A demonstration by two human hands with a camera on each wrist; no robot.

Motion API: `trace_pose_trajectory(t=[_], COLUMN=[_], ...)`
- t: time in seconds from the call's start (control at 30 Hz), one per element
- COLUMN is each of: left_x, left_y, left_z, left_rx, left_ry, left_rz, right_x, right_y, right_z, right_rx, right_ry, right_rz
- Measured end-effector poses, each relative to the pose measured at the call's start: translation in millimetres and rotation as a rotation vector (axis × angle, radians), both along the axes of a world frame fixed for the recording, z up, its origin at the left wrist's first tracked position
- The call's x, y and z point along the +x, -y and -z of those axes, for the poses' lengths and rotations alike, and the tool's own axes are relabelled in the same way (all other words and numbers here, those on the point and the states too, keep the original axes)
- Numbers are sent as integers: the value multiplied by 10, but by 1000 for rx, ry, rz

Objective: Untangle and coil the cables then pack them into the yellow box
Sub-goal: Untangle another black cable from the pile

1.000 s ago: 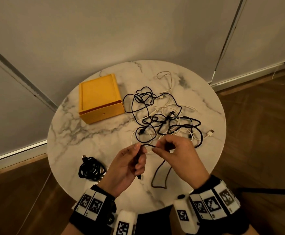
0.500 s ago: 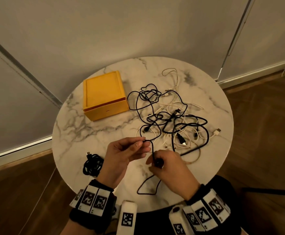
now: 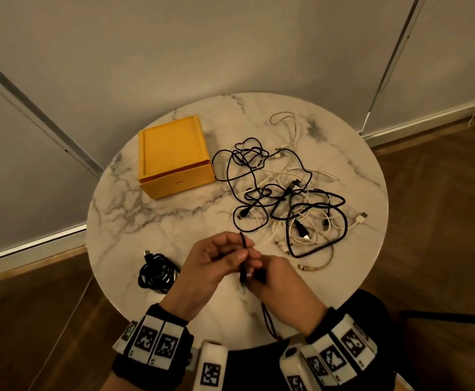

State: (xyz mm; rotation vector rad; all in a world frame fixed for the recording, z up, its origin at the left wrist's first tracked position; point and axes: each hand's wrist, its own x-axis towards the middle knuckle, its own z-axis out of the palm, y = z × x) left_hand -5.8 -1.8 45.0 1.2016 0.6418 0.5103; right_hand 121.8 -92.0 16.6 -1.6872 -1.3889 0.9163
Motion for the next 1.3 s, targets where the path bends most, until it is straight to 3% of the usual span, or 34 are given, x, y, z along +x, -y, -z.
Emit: trace_pose_trajectory(t=[0.17,0.33,0.43,0.53,0.63,0.73,0.83,1.0,1.3], left_x=[-42,-122,-179,-231,-223,-182,-162,-192,-185], left_y=[29,83,44,26,73,144,183,212,219], left_z=[89,258,309,297,222,224,262,301,306], left_rx=[137,372,413,312,88,-167,-268,58,212], left_ry=[-18,-285,-345,-311,-148,39,119,-82,-157], left_rz=[-184,-37,65,82,-49,-250,-306,-176,-137], right_x=[-140,-146,-78,79,197,105,-75,-47,4], right_y=[71,117,117,127,157,207,228,181,119], right_z=[89,150,87,-51,-100,-42,19,-44,-115], right_rx=[-110,-101,-34,-2,-33,-37,13,29,69], right_ry=[92,312,332,153,-92,-96,-1,72,85], right_rz=[-101,-194,-216,-206,-157,-239,-303,-290,-232])
